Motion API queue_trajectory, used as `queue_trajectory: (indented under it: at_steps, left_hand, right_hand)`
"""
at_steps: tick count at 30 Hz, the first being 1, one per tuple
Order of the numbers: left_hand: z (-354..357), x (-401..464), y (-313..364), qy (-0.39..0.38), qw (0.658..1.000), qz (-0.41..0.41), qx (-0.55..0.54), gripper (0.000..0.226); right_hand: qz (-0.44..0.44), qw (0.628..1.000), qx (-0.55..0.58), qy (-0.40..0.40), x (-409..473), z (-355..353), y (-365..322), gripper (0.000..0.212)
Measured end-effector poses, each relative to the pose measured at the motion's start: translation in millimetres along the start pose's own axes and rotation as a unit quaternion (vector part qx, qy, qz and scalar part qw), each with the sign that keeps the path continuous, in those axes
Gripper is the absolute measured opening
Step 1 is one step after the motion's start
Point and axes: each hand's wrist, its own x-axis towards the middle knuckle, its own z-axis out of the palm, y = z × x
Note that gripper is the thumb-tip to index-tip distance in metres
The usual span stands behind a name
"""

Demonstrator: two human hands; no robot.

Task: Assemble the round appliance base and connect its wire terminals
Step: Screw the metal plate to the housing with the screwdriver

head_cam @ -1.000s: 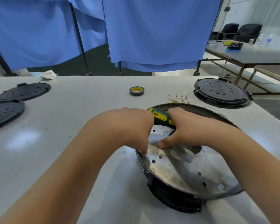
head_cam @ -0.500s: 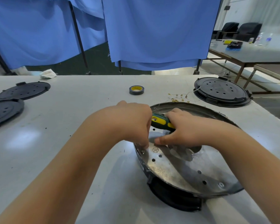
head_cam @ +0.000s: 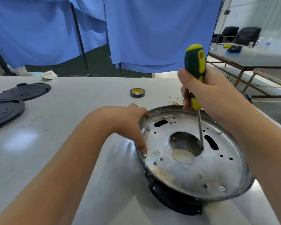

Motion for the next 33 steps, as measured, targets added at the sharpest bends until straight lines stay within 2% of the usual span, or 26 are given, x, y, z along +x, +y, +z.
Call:
queue_trajectory:
  at_steps: [6,14,18,23,28,33]
  left_hand:
    - [-1,2,-2,-0.024,0.999,0.024,-0.03,0.087]
    - [3,10,-4,-0.012,0.999,0.036,-0.032,0.083]
    - [0,14,-11,0.004,0.996,0.056,-0.073,0.071]
    - [5,21,-17,0.013,0.997,0.025,-0.065,0.097]
    - [9,27,-18,-0.042,0.986,0.03,-0.158,0.1]
    - [12,31,-21,-0.044,0.979,0.023,-0.198,0.104]
  right_hand:
    - [0.019,0.973,0.228,0.005,-3,19,-14,0.024]
    - [0.024,0.94,0.338,-0.026,3,39,-24,0.012]
    - [0.014,0.937,0.346,-0.043,1,49,-21,0.015]
    - [-0.001,0.941,0.335,-0.052,-2,58,-13,0.015]
    - [-0.006,0.943,0.327,-0.065,-4,60,-9,0.016]
    - [-0.004,0.935,0.35,-0.054,-2,58,-10,0.014]
